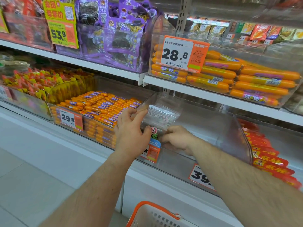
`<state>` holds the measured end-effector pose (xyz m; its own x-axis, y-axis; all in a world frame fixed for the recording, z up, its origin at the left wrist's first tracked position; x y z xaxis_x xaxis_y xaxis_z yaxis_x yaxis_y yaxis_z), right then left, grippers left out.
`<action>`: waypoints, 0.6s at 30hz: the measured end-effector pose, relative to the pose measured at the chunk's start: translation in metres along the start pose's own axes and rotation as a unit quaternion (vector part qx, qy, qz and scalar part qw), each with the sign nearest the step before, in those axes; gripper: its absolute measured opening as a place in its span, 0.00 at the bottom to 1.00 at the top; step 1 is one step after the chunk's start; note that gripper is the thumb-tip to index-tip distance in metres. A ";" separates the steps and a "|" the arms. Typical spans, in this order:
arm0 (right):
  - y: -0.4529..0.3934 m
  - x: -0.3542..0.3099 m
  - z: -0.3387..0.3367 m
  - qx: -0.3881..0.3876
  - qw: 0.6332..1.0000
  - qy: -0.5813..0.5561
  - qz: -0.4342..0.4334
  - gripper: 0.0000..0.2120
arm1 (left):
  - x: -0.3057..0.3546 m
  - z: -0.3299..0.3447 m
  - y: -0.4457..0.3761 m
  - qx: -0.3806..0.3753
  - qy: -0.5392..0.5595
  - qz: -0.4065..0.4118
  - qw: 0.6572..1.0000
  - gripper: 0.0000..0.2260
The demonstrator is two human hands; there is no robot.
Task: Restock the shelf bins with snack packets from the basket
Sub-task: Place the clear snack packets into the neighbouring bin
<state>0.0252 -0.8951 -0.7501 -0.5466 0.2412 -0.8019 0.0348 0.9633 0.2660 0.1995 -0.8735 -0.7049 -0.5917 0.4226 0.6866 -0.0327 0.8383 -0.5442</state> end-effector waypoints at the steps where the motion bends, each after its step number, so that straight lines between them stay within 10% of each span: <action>1: -0.001 -0.001 0.005 -0.005 0.999 -0.036 -0.009 0.04 | 0.002 -0.001 -0.002 0.012 -0.001 0.010 1.000 0.21; 8: 0.014 -0.032 -0.008 0.180 0.941 0.231 -0.171 0.10 | 0.004 -0.005 -0.010 0.054 0.022 0.054 0.997 0.07; 15: -0.008 -0.014 -0.001 0.064 0.980 0.158 -0.102 0.07 | 0.000 -0.001 -0.012 0.003 -0.066 0.018 0.998 0.08; 18: -0.008 -0.003 -0.028 0.143 0.988 0.048 -0.023 0.10 | 0.002 0.001 -0.013 0.012 -0.035 0.043 0.998 0.09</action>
<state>0.0037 -0.9069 -0.7347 -0.6292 0.1972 -0.7518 0.2350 0.9703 0.0578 0.1980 -0.8839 -0.6965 -0.6477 0.4666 0.6024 0.0011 0.7911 -0.6116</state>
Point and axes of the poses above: each hand's wrist, its own y-axis away from the middle knuckle, its own z-axis out of the palm, x = y × z, the point moved 8 cm from there along -y, towards the middle knuckle, and after that the axes turned 5 degrees about y, right-handed, at the moved point
